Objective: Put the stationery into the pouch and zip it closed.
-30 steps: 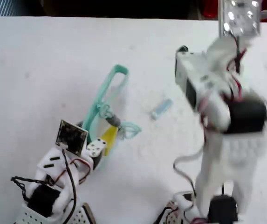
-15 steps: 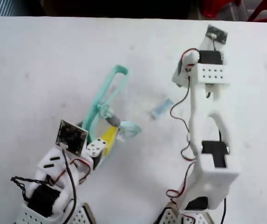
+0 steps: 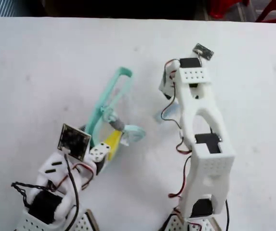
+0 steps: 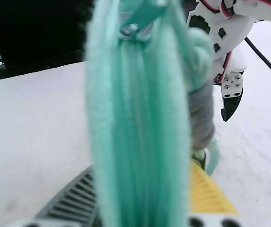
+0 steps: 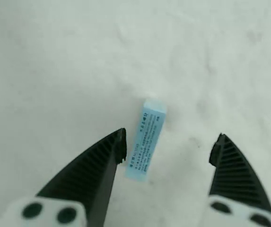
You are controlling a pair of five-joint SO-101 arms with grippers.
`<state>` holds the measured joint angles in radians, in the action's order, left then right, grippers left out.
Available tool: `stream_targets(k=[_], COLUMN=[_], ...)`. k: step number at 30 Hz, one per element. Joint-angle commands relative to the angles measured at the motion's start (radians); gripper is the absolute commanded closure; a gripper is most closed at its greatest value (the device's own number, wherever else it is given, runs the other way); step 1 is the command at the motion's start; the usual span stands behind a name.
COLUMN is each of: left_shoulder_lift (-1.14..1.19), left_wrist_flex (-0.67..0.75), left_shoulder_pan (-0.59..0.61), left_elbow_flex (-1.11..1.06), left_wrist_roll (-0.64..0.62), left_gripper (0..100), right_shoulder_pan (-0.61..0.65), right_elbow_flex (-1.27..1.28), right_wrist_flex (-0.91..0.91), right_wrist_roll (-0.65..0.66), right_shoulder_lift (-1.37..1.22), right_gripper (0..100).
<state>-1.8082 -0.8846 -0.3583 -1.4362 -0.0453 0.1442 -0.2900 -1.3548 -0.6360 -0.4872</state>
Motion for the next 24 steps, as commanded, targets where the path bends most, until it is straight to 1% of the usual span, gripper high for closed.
stream_targets(k=[1,7,9,11,16,24], left_shoulder_lift=[-0.015,-0.015,-0.015,-0.015,-0.015,-0.015], left_wrist_flex=[0.003,0.003,0.002,0.002,0.000,0.000], left_shoulder_pan=[-0.005,-0.001,-0.001,-0.001,-0.001,-0.002], left_elbow_flex=[0.028,0.029,0.029,0.029,0.029,0.029], left_wrist_roll=[-0.008,-0.008,-0.008,-0.008,-0.008,-0.008], left_gripper=[83,83,83,83,83,83], right_shoulder_pan=[0.007,0.010,0.010,0.007,0.010,0.007], right_elbow_flex=[-0.002,-0.012,-0.020,-0.032,-0.032,-0.008], right_wrist_flex=[0.031,0.110,0.114,0.108,0.108,0.108], right_wrist_roll=[-0.012,-0.009,-0.006,-0.003,-0.002,-0.002], right_shoulder_lift=[-0.004,-0.119,-0.136,-0.142,-0.145,-0.143], right_gripper=[72.7,72.7,74.1,79.3,98.1,98.2])
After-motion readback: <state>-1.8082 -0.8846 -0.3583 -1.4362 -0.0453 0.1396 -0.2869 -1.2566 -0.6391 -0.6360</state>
